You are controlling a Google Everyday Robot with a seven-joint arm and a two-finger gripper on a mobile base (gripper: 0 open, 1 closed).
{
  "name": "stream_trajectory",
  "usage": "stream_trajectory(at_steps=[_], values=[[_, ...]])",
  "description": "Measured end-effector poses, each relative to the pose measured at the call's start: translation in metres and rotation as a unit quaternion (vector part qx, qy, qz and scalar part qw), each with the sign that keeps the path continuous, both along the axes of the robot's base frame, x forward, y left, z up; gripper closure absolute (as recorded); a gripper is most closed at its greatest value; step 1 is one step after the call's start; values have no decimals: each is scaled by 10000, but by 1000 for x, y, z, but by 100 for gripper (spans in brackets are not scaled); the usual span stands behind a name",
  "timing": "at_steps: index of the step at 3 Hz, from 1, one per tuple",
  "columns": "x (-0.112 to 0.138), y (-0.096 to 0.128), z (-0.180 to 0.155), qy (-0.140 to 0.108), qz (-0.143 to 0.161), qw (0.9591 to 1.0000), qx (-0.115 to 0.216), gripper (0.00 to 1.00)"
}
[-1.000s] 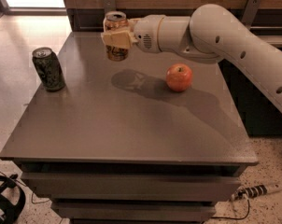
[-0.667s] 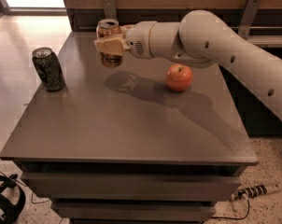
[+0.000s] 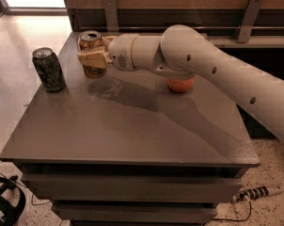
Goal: Move orange can near green can
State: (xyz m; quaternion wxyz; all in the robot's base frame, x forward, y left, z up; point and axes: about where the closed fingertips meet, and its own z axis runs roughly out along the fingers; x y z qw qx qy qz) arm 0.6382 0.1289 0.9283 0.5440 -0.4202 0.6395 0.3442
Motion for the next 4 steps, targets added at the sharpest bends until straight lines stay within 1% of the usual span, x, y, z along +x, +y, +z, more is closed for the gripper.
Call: stream_trajectory(at_steps=[1, 2, 3, 4], values=[[-10, 26, -14, -42, 311, 9993, 196, 100], [-19, 44, -28, -5, 595, 9978, 294, 100], [-31, 59, -40, 172, 800, 9964, 225, 100], [-41, 66, -48, 348, 855, 9957, 80, 100]])
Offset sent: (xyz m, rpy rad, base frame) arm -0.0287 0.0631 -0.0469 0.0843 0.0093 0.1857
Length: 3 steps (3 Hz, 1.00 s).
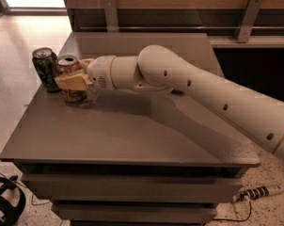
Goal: Move orange can near green can
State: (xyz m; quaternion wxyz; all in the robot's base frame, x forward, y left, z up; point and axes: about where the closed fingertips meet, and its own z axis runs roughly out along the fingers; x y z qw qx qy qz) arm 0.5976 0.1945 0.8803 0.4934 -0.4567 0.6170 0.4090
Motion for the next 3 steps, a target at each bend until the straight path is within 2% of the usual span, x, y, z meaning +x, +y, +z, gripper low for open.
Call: stream_trajectory(at_steps=[1, 3], values=[[-1, 2, 1, -3, 15, 10000, 9, 82], [-3, 6, 1, -3, 55, 10000, 8, 35]])
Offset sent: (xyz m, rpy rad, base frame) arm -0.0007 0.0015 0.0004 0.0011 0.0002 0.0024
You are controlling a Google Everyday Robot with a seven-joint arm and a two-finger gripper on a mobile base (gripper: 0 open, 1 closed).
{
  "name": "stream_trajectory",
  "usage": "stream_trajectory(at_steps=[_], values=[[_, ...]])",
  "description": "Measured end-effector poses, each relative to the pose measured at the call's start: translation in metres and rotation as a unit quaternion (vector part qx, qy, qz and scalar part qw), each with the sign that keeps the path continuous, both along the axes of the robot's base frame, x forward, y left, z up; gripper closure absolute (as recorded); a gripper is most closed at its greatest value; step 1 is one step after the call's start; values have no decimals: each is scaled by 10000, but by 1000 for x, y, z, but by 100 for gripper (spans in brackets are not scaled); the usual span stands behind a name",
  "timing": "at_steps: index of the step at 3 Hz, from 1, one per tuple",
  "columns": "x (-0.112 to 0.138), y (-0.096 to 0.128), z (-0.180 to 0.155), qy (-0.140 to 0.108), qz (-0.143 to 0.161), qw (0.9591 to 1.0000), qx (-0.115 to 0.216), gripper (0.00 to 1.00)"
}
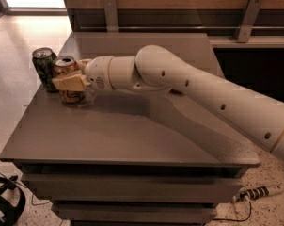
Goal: Move orange can near green can
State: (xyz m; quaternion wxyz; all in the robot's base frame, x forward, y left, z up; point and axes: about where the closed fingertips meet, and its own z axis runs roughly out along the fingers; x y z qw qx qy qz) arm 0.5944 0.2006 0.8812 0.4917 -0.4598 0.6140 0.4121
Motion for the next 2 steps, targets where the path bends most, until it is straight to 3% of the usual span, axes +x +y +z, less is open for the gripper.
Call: stream_trajectory(at_steps=[1, 2], values=[[-1, 2, 0, -1, 17, 10000, 0, 13], [-2, 4, 0, -1, 34, 10000, 1, 0]])
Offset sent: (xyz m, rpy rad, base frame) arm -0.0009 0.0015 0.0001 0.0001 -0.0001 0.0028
